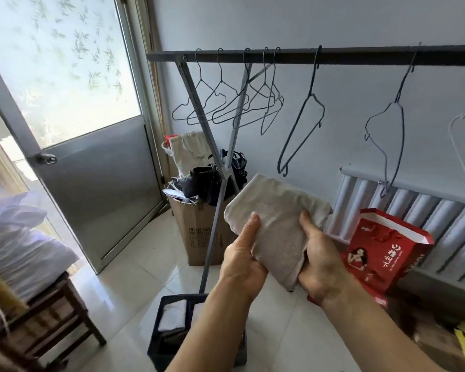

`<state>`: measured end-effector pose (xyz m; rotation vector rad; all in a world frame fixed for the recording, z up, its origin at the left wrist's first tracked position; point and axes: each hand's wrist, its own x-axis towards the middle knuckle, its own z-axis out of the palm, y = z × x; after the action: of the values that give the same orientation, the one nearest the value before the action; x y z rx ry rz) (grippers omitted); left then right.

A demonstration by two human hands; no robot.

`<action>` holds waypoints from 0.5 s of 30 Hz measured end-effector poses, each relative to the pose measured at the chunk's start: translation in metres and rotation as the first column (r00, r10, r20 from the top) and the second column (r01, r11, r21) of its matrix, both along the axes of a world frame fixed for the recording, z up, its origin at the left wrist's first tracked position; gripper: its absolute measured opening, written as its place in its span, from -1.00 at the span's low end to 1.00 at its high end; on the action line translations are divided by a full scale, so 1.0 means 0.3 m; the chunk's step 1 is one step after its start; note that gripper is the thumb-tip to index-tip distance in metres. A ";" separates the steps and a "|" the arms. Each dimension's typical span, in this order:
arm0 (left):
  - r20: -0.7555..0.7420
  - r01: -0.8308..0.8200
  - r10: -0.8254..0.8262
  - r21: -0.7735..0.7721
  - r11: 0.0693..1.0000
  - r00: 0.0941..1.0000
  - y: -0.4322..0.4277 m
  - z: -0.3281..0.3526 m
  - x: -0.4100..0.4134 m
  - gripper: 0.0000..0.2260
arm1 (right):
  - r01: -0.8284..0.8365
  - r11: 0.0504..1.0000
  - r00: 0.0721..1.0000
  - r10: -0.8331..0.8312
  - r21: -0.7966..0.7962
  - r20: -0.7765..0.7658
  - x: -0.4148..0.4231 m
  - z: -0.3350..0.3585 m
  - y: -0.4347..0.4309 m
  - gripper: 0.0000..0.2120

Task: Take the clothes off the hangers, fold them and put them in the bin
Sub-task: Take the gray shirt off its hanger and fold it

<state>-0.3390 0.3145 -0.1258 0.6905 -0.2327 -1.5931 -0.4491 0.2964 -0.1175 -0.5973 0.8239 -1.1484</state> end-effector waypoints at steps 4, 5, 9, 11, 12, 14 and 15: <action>0.192 -0.053 0.051 0.008 0.999 0.980 0.010 -0.011 0.049 -0.67 | -0.005 0.999 0.993 0.001 -0.032 -0.118 0.135 -0.095 -0.043 -0.64; 0.196 -0.105 0.099 0.020 0.994 0.976 0.002 -0.024 0.075 -0.73 | 0.009 1.000 0.990 -0.011 -0.010 -0.140 0.157 -0.113 -0.056 -0.67; 0.157 -0.224 0.212 0.062 0.973 0.964 -0.042 -0.116 0.217 -0.55 | 0.092 0.995 0.968 -0.097 -0.035 -0.233 0.223 -0.152 -0.090 -0.67; 0.127 -0.195 0.190 0.036 0.980 0.974 -0.052 -0.133 0.281 -0.54 | 0.095 0.995 0.953 -0.102 -0.038 -0.285 0.293 -0.169 -0.118 -0.82; 0.125 -0.180 0.175 0.030 0.983 0.977 -0.060 -0.142 0.319 -0.55 | 0.085 0.996 0.947 -0.086 -0.015 -0.308 0.327 -0.166 -0.123 -0.87; 0.151 -0.152 0.145 0.036 0.988 0.978 -0.083 -0.171 0.409 -0.55 | 0.015 0.999 0.940 0.000 0.041 -0.340 0.386 -0.189 -0.151 -0.88; 0.191 -0.147 0.137 0.036 0.989 0.972 -0.100 -0.188 0.470 -0.52 | -0.023 0.999 0.931 0.035 0.036 -0.363 0.413 -0.209 -0.174 -0.78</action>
<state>-0.1980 0.2847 -0.1821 0.8787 -0.2763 -1.4022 -0.3254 0.2441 -0.1801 -0.8079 1.1433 -1.0087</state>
